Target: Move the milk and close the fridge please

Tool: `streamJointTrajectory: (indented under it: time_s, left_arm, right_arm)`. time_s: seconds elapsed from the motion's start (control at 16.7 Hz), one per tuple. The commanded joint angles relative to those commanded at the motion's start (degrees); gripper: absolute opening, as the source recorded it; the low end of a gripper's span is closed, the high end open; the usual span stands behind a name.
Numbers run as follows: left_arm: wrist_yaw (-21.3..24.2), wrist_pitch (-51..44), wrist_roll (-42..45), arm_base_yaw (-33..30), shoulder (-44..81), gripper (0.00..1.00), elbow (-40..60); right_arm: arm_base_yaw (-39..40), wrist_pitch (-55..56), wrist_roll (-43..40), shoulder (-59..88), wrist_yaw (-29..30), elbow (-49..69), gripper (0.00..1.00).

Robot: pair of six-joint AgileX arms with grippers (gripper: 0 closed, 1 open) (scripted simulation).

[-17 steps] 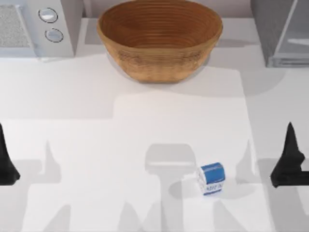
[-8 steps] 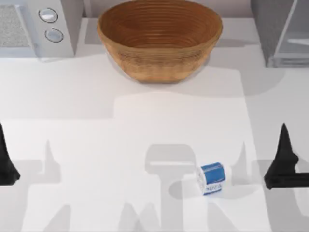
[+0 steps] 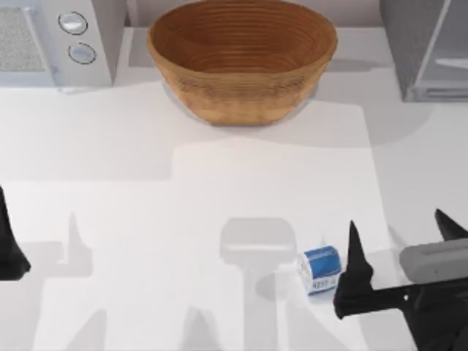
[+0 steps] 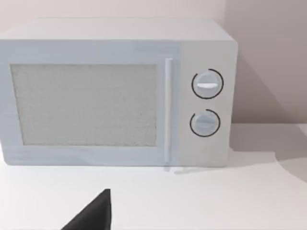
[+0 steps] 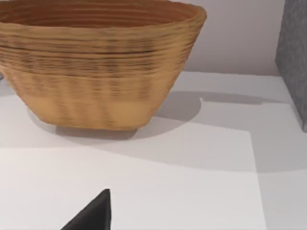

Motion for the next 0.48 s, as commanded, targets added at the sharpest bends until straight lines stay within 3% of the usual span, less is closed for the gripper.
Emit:
streamJointTrajectory:
  time_s: [0.48]
  left_arm:
    - [0.0, 0.0, 0.0, 0.0, 0.0, 1.0, 0.0]
  right_arm:
    - [6.7, 18.8, 7.6, 32.7, -0.1, 3.3, 1.0]
